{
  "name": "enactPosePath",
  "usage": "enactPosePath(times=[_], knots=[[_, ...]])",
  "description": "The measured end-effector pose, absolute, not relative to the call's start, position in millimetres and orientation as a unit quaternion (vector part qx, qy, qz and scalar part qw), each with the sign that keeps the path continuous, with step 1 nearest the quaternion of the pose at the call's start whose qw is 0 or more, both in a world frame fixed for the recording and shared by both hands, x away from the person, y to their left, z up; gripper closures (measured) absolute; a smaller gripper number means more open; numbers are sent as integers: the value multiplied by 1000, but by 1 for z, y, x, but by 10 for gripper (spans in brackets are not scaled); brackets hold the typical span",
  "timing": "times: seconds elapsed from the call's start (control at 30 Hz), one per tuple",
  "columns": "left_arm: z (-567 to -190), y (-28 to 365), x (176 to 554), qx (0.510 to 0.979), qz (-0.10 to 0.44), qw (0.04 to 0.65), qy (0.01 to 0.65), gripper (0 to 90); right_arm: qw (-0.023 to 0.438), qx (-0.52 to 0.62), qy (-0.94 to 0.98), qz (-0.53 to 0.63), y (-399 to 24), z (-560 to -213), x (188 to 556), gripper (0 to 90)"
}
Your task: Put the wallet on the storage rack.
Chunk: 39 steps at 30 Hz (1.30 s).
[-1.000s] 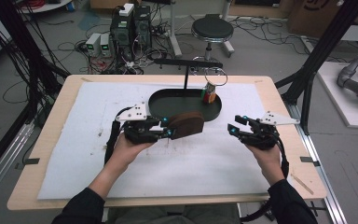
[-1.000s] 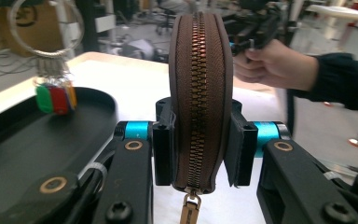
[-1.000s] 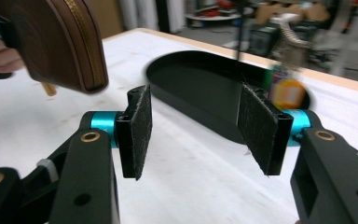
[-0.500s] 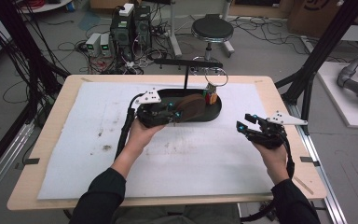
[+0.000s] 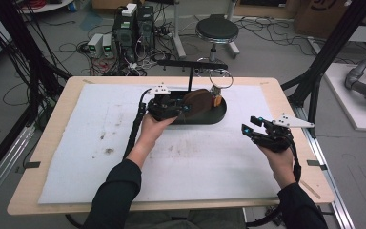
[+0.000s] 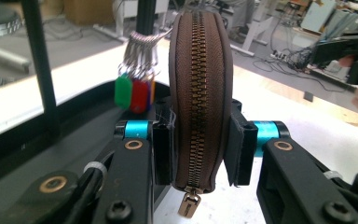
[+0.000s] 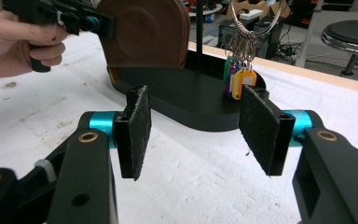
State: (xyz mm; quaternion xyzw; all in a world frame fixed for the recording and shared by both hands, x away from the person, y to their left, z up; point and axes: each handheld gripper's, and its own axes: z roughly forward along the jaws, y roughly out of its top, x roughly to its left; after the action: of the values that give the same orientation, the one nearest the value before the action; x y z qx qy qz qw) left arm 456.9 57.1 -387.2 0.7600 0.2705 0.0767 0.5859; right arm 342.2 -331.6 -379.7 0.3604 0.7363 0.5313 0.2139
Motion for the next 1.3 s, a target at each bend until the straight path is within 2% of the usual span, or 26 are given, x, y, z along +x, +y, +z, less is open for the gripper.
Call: enactPosePath(times=[0.67,1.3], knots=[[-427,55,500,771,99,539,324,682,215,359,740,527,-332,-380,342,453],[-436,54,503,792,110,511,317,634,218,354,743,525,-331,-380,341,452]])
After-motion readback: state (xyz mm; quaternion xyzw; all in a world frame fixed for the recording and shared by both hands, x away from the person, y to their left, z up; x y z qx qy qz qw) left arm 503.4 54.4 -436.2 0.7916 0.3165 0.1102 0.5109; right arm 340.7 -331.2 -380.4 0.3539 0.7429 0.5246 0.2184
